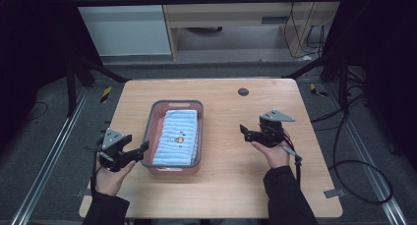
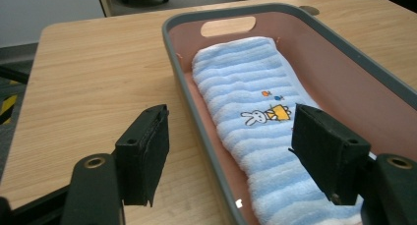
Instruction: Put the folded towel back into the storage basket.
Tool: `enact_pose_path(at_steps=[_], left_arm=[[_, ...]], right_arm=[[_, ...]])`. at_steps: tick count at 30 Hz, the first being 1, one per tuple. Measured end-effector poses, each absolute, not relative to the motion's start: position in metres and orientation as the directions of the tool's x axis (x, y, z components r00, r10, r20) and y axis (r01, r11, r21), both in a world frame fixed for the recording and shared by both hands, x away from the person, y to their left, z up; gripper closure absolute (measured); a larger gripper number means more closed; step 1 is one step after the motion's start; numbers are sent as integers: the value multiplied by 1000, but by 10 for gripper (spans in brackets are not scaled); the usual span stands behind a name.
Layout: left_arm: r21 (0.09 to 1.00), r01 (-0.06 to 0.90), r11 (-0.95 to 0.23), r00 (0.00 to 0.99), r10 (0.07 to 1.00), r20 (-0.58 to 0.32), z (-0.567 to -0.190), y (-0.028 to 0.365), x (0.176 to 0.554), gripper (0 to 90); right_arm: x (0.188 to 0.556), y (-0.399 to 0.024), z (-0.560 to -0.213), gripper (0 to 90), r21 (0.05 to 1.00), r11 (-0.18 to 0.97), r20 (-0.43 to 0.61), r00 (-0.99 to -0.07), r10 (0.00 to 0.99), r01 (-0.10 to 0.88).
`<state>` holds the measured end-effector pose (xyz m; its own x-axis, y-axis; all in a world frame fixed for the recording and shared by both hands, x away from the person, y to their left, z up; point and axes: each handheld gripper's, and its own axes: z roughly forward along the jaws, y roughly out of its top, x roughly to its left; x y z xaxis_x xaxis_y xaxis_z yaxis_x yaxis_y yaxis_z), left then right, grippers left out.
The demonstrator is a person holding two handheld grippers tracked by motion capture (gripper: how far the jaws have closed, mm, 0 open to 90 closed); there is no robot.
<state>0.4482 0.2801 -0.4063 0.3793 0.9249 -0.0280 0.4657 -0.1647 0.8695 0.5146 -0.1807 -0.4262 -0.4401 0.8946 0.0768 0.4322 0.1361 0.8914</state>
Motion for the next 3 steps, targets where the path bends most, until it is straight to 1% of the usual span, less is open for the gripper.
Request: enact_pose_path(at_steps=[1,3], left_arm=[[869,466,-165,379,925,-28,-406,280,448,303],[869,469,-161,373,927,-29,-407,283,449,304]], right_arm=[[515,-181,-426,174,891,136,77,-440,895,432],[508,-196,-432,171,888,132,75,-421,904,441]])
